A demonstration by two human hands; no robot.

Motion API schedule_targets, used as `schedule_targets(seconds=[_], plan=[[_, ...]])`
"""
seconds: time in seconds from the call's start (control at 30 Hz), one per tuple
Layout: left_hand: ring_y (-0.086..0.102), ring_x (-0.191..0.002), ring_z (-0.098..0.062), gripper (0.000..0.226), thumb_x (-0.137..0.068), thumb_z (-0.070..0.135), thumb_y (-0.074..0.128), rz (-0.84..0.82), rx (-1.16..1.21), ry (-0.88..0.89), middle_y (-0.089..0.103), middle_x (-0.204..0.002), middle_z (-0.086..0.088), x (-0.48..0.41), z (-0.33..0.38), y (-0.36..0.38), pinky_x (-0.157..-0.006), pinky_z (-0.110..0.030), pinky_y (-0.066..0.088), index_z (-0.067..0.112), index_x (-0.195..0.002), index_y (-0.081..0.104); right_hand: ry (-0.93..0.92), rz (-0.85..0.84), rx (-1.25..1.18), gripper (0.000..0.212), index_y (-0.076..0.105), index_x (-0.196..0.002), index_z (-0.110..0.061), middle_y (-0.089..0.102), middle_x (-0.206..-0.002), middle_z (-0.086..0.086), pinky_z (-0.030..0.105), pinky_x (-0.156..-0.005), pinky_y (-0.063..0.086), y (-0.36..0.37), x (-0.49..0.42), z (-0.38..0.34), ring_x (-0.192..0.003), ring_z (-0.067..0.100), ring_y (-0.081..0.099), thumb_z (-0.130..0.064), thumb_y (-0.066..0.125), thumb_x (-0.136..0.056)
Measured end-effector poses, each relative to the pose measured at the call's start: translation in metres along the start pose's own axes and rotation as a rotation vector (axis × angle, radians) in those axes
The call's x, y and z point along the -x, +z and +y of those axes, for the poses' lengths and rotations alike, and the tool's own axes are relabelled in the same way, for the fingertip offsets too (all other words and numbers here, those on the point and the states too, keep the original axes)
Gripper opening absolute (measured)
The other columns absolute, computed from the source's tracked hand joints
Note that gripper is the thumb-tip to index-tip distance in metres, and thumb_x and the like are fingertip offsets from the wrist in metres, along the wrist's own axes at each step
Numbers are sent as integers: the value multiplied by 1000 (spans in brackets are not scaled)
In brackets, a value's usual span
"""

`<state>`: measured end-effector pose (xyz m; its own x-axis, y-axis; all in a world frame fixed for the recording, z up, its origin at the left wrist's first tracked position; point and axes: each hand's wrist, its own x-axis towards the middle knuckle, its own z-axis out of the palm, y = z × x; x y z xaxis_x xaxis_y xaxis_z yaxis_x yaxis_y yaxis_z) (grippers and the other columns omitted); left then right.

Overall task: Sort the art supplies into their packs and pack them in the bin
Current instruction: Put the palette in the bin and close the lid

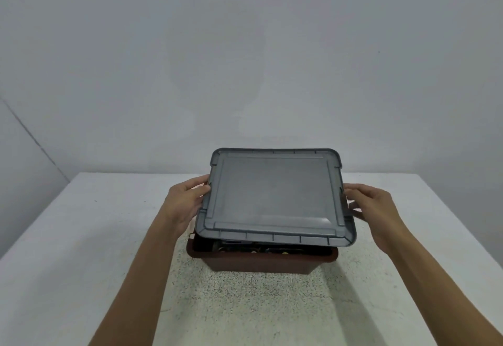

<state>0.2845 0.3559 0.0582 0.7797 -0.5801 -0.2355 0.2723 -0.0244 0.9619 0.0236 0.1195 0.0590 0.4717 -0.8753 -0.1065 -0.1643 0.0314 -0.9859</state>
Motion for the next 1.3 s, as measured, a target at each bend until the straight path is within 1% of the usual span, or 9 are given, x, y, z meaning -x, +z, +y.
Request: schedule_targets(seconds=[0.17,0.3,0.43,0.57,0.7,0.9,1.07,1.2,1.3], plan=[[67,-84,-5,30,-95,6,58,142,-172,211,71,-99,-3,5,11,-3,-81,-22,53,20,-119,68,-137,15,20,22,71,-109,-16,64,-76,1,33,-79,49,8,3,-16,-69,15,52,-9,57,-94],[63,-94,-4,26,-102,29,47,186,-204,352,71,-102,11,16,21,-3,-80,-21,43,31,-117,68,-201,-21,-46,25,68,-115,-22,70,-87,11,32,-83,52,9,13,-27,-83,20,65,-21,47,-102],[67,-103,-14,40,-105,40,33,90,-23,286,71,-115,4,17,19,-6,-89,-30,46,21,-116,67,-135,-49,-158,30,68,-111,-16,73,-99,10,37,-83,52,8,16,-29,-90,23,67,-29,42,-102],[68,-105,-23,41,-103,40,42,48,185,156,70,-116,-8,10,11,-15,-90,-38,51,8,-113,66,-80,-60,-152,26,68,-107,-10,72,-101,10,34,-71,51,8,13,-21,-83,20,65,-26,49,-100],[68,-103,-27,23,-94,16,63,85,-86,172,70,-111,-8,5,-6,-17,-86,-38,56,11,-116,67,-113,-32,12,10,64,-103,-16,70,-98,11,45,-79,54,16,9,-7,-86,26,62,-15,61,-94],[67,-90,-14,24,-85,18,73,231,-466,283,70,-102,0,-1,-22,-14,-85,-37,55,19,-109,70,-234,75,309,21,63,-114,-21,66,-102,-2,27,-68,48,33,6,10,-83,4,62,-17,61,-93],[62,-82,-8,24,-87,23,70,291,-706,353,70,-93,4,-2,-30,-13,-71,-12,43,15,-110,71,-340,114,566,27,66,-119,-15,60,-111,2,25,-78,40,39,1,24,-74,4,58,-15,61,-92],[65,-82,-13,24,-87,21,67,335,-822,379,73,-96,-2,-4,-39,-11,-82,-29,51,12,-110,72,-404,108,706,26,69,-116,-9,61,-105,9,24,-78,37,43,-2,34,-79,17,57,-12,60,-92],[66,-88,-23,25,-86,17,65,338,-903,396,67,-103,-8,-5,-49,-11,-81,-33,49,10,-110,70,-404,94,759,23,70,-112,-6,56,-96,5,24,-74,37,47,-1,42,-77,17,54,-11,57,-93]])
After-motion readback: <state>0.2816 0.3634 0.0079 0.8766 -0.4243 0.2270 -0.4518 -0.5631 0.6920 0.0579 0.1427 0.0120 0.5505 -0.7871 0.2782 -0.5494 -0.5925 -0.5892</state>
